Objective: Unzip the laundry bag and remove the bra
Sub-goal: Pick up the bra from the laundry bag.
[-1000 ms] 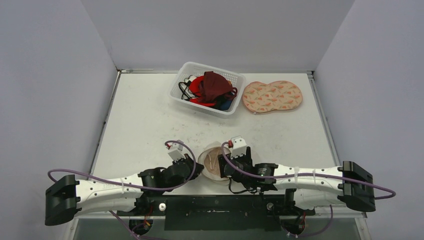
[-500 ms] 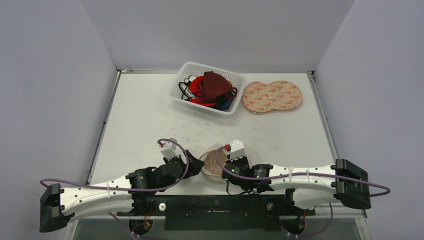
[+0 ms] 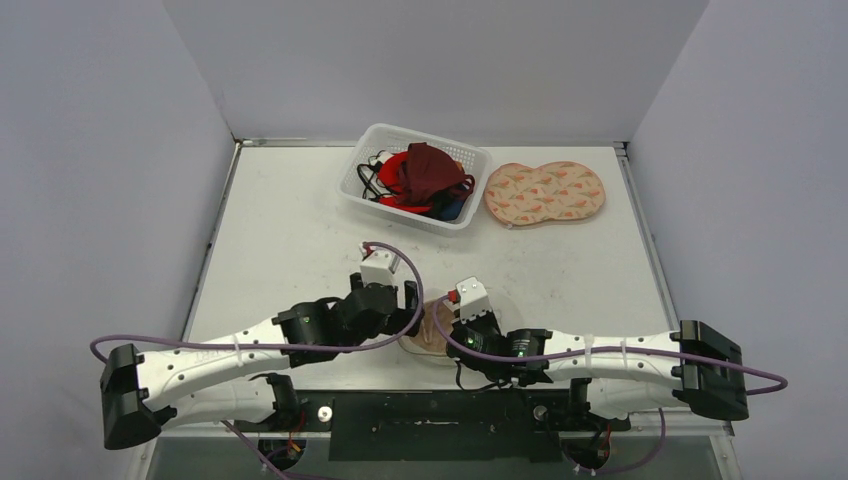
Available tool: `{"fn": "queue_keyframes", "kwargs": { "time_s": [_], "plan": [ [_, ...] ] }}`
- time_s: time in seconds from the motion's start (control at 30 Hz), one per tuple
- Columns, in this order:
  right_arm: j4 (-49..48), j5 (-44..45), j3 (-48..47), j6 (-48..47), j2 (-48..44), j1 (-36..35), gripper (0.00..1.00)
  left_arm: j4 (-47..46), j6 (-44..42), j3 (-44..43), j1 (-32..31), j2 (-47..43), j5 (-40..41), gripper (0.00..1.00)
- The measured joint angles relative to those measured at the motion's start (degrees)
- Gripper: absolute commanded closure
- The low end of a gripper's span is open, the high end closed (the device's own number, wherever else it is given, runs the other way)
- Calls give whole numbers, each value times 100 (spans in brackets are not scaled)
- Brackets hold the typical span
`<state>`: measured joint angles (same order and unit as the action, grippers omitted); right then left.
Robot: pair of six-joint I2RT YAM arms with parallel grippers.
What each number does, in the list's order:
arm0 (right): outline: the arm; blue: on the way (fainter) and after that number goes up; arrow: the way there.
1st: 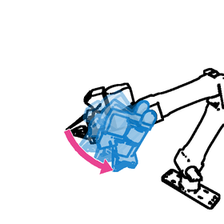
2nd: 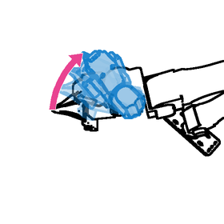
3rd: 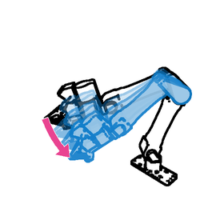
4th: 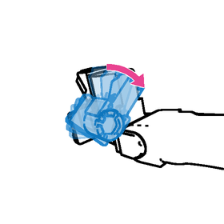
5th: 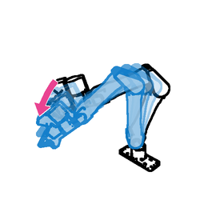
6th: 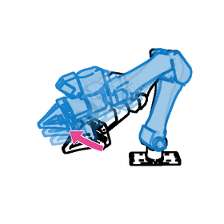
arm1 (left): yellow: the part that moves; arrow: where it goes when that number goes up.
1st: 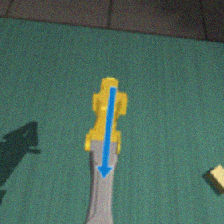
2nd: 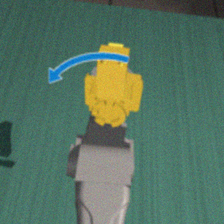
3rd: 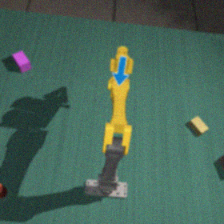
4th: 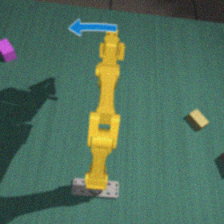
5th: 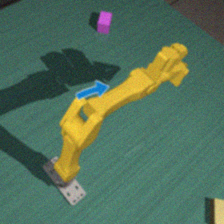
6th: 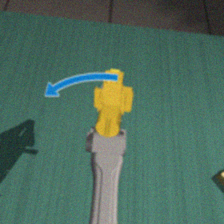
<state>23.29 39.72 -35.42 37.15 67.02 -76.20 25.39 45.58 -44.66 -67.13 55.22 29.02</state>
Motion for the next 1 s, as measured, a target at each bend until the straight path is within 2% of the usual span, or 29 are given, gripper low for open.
{"fn": "queue_keyframes", "kwargs": {
  "time_s": [0.23, 0.33, 0.5, 0.6, 0.73, 0.87, 1.0],
  "plan": [
    [0, -15, 0, -33, -44, 2, 95, 350, -181, 129, 70, 376, -354, 38],
    [-2, -15, 0, -31, -186, 2, 95, 337, -175, 260, 127, 424, -498, 47],
    [-20, -2, 22, -15, -380, 0, 95, 232, -94, 446, 216, 621, -664, 73],
    [-63, 15, 133, 7, -597, 0, 95, 127, -33, 501, 284, 800, -743, 99],
    [-74, 96, 223, 13, -949, 0, 95, 63, 55, 555, 308, 785, -756, 100],
    [-94, 372, 157, -175, -1217, 0, 95, 15, 26, 531, 315, 234, -627, 100],
    [-116, 688, -308, -544, -1248, 0, 95, 35, -144, 31, 323, -227, -417, 100]
  ]
}}
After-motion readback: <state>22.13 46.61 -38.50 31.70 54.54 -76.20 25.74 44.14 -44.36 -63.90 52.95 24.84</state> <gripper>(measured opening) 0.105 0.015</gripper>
